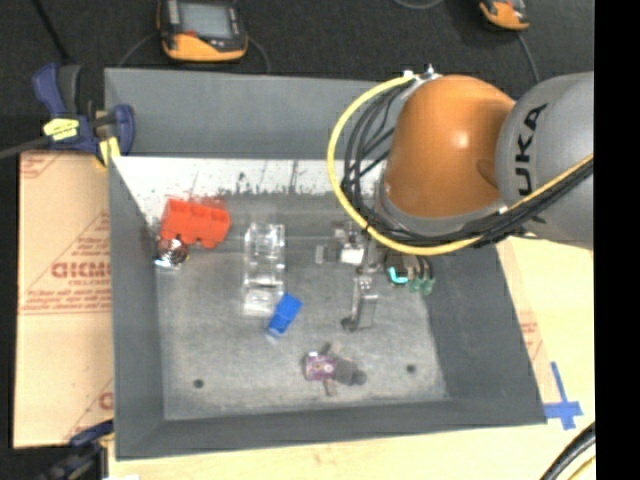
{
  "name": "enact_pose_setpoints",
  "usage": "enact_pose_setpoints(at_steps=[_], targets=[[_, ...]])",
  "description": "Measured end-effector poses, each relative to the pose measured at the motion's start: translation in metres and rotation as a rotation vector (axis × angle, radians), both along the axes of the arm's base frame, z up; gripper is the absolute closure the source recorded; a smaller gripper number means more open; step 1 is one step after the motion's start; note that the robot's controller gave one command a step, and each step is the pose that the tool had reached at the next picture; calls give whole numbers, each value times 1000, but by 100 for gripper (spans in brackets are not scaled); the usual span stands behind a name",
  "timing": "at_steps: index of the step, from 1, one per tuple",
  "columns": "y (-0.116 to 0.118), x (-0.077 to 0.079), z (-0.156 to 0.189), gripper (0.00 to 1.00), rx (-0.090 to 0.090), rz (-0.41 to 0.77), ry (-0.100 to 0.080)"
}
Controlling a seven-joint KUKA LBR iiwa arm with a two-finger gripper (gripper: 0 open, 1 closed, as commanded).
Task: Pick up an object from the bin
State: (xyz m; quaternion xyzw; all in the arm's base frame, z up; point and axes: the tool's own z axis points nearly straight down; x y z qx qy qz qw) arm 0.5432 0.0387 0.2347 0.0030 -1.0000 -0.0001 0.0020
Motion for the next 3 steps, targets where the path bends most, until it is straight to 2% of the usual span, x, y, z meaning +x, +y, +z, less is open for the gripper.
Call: enact_pose_setpoints(at_steps=[1, 2, 3], targets=[[3, -58, -166, 0, 0, 90, -9], [0, -34, -133, 0, -1, 508, -11], [-1, -58, -135, 0, 2, 817, -2]])
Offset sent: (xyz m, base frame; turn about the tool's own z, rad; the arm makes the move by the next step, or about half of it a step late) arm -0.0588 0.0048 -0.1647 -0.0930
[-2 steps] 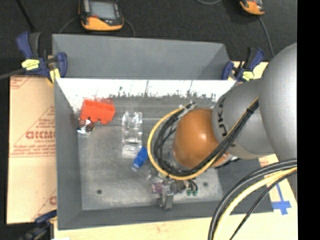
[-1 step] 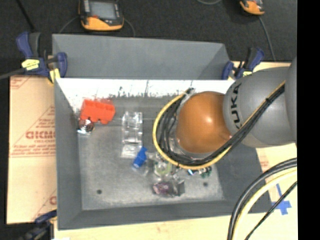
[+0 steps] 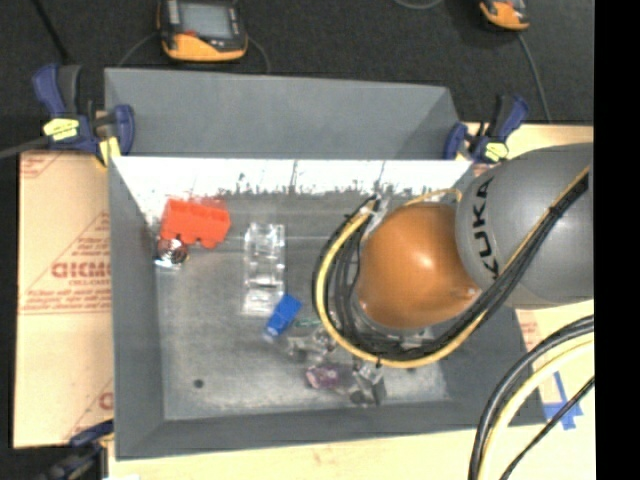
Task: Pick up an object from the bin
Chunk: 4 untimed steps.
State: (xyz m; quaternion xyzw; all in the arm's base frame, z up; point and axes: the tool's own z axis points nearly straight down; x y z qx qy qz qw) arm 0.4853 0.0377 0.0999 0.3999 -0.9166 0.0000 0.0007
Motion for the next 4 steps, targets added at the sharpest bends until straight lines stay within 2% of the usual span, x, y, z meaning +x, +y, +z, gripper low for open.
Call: enact_pose_setpoints(at_steps=[1, 2, 3, 4], targets=[[0, 15, -31, 0, 2, 281, -4], [0, 15, -30, 0, 3, 275, -4], [1, 15, -30, 100, 4, 273, -4], [0, 18, 97, 100, 0, 269, -12]])
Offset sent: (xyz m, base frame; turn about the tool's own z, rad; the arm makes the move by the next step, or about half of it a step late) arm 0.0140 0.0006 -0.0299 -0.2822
